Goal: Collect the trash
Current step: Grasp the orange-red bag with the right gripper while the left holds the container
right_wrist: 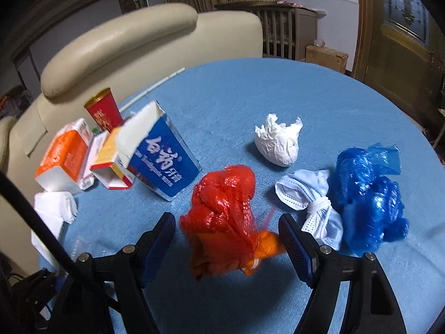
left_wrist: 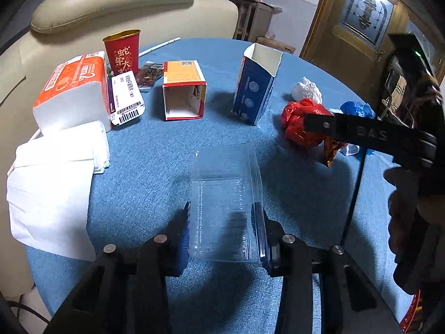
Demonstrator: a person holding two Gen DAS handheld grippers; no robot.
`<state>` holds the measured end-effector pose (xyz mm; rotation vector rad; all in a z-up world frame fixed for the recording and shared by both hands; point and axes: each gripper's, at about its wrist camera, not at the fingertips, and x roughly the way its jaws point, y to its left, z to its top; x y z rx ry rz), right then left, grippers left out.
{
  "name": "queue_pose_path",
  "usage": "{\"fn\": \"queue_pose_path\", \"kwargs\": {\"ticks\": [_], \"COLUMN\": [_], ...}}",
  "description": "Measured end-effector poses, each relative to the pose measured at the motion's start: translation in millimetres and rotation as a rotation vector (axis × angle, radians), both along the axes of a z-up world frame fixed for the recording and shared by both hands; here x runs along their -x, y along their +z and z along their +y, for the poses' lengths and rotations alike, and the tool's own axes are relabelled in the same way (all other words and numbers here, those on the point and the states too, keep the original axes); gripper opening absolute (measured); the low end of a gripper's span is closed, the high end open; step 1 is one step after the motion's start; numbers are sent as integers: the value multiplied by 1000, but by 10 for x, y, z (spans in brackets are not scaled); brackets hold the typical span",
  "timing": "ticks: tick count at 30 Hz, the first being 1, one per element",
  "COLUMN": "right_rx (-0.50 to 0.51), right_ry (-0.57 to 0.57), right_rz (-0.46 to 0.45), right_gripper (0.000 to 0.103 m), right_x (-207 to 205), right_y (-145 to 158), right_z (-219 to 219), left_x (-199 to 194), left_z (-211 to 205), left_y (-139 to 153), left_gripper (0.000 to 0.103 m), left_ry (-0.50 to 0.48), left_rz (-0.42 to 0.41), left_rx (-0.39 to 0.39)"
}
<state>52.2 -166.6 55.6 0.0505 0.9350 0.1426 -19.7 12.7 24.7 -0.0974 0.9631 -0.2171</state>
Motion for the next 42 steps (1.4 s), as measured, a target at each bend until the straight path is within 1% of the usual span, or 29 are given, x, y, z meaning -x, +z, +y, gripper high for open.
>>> {"fn": "queue_pose_path", "kwargs": {"ticks": [3, 6, 7, 9, 11, 12, 16, 23, 27, 36, 42], "right_rx": [-42, -75, -105, -182, -247, -258, -270, -291, -295, -298, -295], "right_ry": [-12, -34, -39, -39, -41, -38, -8, -13, -30, -143, -221], "right_rz": [-23, 8, 30, 42, 39, 38, 18, -34, -62, -108, -132], "right_gripper": [79, 79, 79, 79, 69, 58, 51, 51, 51, 51, 51], "right_x": [162, 169, 153, 145, 159, 171, 281, 654, 954, 1708, 2175], "right_y": [12, -93, -150, -205, -226, -219, -130, 76, 184, 298, 352], "right_z": [-131, -224, -255, -303, -352, -358, -339, -391, -463, -861, -1101], "left_x": [9, 25, 36, 52, 62, 69, 110, 240, 333, 548, 727], "left_z": [-9, -68, -84, -89, -74, -65, -53, -83, -144, -424, -665], "left_y": [13, 1, -5, 1, 8, 11, 54, 176, 231, 367, 480], "left_gripper": [42, 42, 42, 42, 42, 42, 42, 42, 42, 42, 42], "left_ry": [-8, -20, -24, -24, -18, -16, -12, -26, -41, -109, -182], "left_rz": [-3, -5, -4, -6, -5, -5, -15, -45, -59, -92, -122], "left_rx": [7, -1, -5, -9, -12, -13, -12, -13, -16, -17, -4]}}
